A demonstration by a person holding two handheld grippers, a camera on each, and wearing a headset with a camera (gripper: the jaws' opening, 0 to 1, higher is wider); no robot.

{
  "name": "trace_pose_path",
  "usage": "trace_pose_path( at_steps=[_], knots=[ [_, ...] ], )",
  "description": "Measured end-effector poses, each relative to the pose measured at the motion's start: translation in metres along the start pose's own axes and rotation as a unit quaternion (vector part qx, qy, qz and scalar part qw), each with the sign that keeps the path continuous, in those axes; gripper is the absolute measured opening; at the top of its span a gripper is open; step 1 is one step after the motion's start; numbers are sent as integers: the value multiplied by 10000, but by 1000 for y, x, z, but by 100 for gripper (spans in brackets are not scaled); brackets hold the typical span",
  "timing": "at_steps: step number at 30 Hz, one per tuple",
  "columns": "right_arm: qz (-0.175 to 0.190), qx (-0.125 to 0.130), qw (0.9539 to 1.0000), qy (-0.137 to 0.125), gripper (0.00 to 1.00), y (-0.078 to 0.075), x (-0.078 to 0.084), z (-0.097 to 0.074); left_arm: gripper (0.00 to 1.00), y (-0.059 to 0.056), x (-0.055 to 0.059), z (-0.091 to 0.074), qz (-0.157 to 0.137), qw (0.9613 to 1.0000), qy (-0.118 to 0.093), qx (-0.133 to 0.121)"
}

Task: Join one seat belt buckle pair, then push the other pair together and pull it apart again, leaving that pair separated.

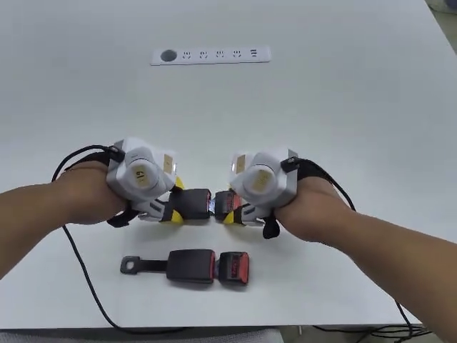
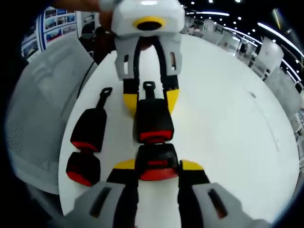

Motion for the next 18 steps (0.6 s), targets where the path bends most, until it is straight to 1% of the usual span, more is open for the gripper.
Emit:
trace_pose_path(
  at_steps=[3, 11, 18],
  knots=[
    [-38, 0, 10000, -31, 28, 1, 2, -1, 31, -1, -1, -1, 17, 10000, -2, 12],
    [-43, 37, 10000, -55, 29, 1, 2, -1, 31, 0, 0, 0, -8, 10000, -1, 29],
    [5, 52, 10000, -68, 30, 2, 3, -3, 31, -1, -1, -1, -43, 10000, -4, -1]
  ],
)
Point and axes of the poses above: the centre of the closed fingertips' face, and the gripper's own axes: z roughly forward along the fingers, y roughly to its left, x roughly out of its underside, the point moved 4 cm from there along -z, roughly backward along the fingers, and after that the axes turned 1 degree about y, right-handed, at the moved point
